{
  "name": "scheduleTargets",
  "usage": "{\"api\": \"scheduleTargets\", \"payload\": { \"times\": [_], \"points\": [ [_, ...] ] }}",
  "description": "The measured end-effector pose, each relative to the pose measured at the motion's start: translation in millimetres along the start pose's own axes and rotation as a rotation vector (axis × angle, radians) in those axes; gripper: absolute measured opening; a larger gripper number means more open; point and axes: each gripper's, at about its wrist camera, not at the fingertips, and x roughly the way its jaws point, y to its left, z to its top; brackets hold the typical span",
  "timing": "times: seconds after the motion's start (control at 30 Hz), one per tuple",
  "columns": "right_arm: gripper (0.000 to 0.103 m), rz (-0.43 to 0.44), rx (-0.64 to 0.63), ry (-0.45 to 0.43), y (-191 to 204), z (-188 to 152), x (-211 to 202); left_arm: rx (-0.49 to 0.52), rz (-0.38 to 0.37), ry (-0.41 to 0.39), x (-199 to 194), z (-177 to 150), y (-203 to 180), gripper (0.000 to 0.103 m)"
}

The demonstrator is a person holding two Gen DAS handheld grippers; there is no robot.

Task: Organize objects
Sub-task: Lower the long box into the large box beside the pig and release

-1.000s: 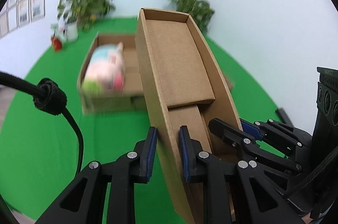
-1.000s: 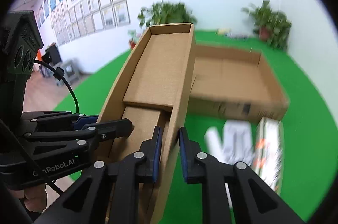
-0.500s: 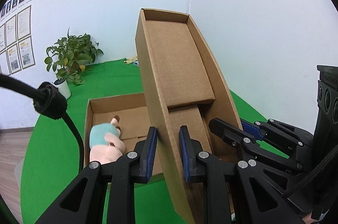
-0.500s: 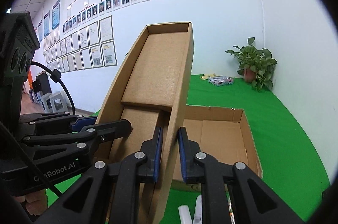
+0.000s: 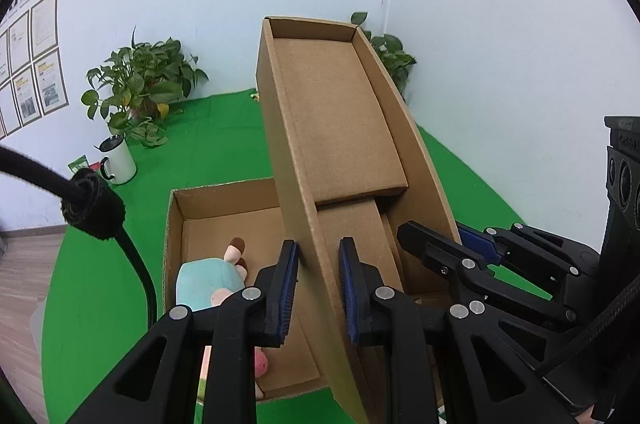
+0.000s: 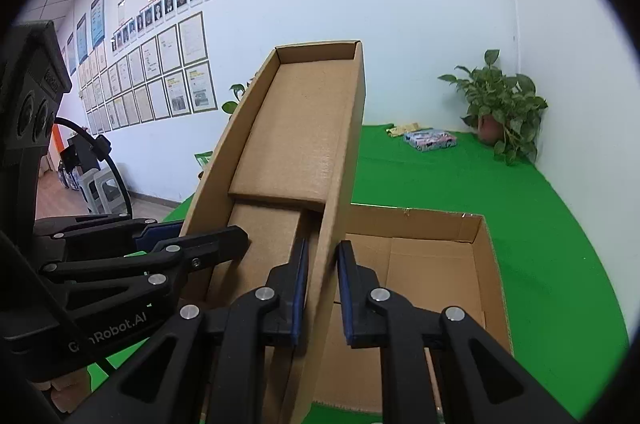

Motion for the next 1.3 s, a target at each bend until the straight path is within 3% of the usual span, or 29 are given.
{"api": "scheduleTargets", "payload": {
  "times": [0.23,0.5,0.6,0.73,1.0,1.3],
  "points": [
    [0.012,0.027,0.017,0.107,-10,-9,54,-0.006,0.046,0.113,61,-10,13,0.018],
    [0.011,0.047,0.065,0.249,-9,-55,108,-0.024,0.089,0.279,163,-60,66,0.017],
    [0.011,0.051,0.084,0.306,-9,-73,124,-0.050,0.083,0.333,190,-93,76,0.017],
    [0.011,0.048,0.097,0.358,-10,-84,134,-0.061,0.077,0.362,213,-111,92,0.016],
    [0.011,0.031,0.088,0.429,-12,-89,143,-0.074,0.055,0.380,204,-119,92,0.018],
    [0.011,0.013,-0.032,0.449,-1,-98,156,-0.064,0.041,0.316,151,-126,95,0.017]
  ]
}}
